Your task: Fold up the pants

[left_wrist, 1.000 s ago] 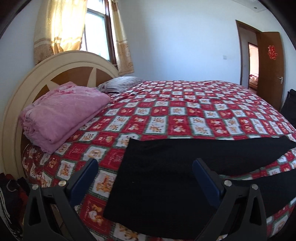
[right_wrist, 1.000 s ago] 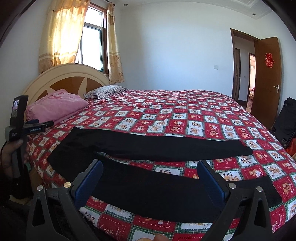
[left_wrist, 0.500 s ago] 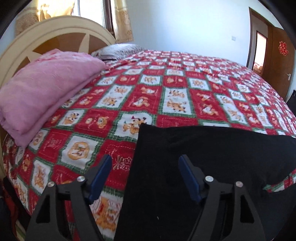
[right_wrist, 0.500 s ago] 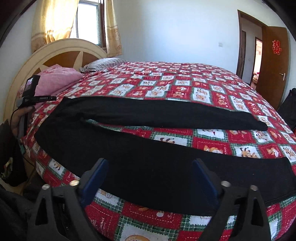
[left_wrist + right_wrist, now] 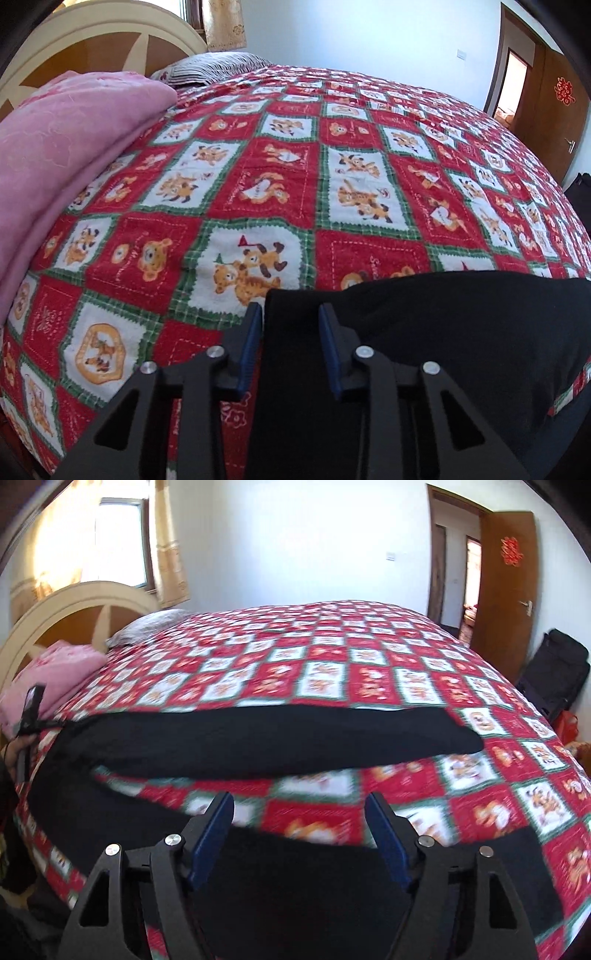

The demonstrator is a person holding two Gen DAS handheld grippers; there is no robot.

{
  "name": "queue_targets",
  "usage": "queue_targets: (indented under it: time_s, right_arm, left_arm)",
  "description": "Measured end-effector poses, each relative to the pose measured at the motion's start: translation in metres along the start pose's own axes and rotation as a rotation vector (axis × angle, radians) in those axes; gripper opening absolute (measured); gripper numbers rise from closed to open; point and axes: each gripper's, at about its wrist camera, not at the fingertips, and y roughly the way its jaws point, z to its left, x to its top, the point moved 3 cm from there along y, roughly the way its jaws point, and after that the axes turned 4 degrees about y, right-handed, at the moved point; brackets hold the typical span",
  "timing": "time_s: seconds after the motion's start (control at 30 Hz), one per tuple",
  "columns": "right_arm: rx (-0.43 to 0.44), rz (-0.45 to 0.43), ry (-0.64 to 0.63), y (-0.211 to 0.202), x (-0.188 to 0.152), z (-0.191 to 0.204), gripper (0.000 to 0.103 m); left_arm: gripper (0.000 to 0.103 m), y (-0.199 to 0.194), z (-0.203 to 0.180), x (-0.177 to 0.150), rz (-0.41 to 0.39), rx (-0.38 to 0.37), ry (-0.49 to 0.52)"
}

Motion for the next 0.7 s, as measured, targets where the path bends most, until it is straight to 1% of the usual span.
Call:
queue_targets:
  time_s: [0.13, 0.2, 0.37, 0.4, 0.43, 0.5, 0.53, 0.57, 0.6, 0.63, 0.7]
  right_arm:
    - [-0.033, 0.036, 0.077, 0.027, 0.024, -0.042, 0.068]
    - [-0.052, 0.053, 0.101, 0.038, 0.034, -0.06, 0.065]
    - [-0.072, 0.095, 0.186, 0.067, 0.053, -0.105, 0.065]
    - [-0.09, 0.101, 0.192, 0.073, 0.056, -0.113, 0.065]
    - [-0.099, 0.11, 0.197, 0.078, 0.059, -0.119, 0.065]
    - [-0.106, 0.133, 0.214, 0.09, 0.066, -0.134, 0.065]
    - [-0.108, 0.137, 0.223, 0.094, 0.069, -0.141, 0.065]
    - [-0.113, 0.137, 0.235, 0.098, 0.072, -0.149, 0.067]
    - [-0.116, 0.137, 0.244, 0.102, 0.075, -0.155, 0.074]
    - [-0.118, 0.141, 0.25, 0.107, 0.08, -0.163, 0.078]
    - [-0.124, 0.147, 0.256, 0.117, 0.088, -0.174, 0.078]
  left_arm:
    - [0.028, 0.004, 0.0, 0.001, -0.001, -0.025, 0.019]
    - [0.028, 0.004, 0.0, 0.001, -0.001, -0.032, 0.022]
    - [0.029, 0.007, 0.003, 0.002, 0.006, -0.046, 0.017]
    - [0.032, 0.008, 0.002, 0.003, 0.004, -0.038, 0.024]
    - [0.039, 0.009, 0.001, 0.004, 0.002, -0.024, 0.035]
    - [0.049, 0.011, 0.001, 0.004, -0.003, 0.0, 0.04]
    - [0.053, 0.013, 0.002, 0.004, 0.0, -0.001, 0.035]
    - [0.056, 0.014, 0.003, 0.005, 0.004, -0.001, 0.026]
    - [0.059, 0.016, 0.006, 0.006, 0.008, -0.005, 0.013]
    - [0.059, 0.017, 0.007, 0.006, 0.011, -0.019, 0.007]
    - [0.058, 0.017, 0.007, 0.005, 0.005, -0.026, 0.018]
